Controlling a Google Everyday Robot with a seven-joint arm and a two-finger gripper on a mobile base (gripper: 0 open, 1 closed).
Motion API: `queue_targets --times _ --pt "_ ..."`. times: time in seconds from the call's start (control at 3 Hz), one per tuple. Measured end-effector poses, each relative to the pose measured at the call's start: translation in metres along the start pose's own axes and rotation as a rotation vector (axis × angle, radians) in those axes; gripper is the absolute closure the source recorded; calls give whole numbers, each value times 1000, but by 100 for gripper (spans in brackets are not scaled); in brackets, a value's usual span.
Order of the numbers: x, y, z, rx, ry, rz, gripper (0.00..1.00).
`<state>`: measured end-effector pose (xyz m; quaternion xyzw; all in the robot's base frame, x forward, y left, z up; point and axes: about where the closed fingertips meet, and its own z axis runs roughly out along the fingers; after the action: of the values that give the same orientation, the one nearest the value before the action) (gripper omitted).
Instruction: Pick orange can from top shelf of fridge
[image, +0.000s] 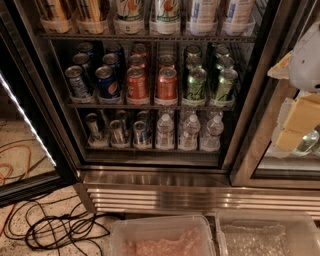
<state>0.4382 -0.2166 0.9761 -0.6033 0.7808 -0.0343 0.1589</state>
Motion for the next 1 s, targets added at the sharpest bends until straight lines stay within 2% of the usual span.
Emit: queue_targets --times 0.33,0.67,1.0 --pt "-4 -2 0 6 -12 4 0" --pt "-19 -7 3 13 -35 -17 0" --pt "-41 6 2 -26 -60 -108 0"
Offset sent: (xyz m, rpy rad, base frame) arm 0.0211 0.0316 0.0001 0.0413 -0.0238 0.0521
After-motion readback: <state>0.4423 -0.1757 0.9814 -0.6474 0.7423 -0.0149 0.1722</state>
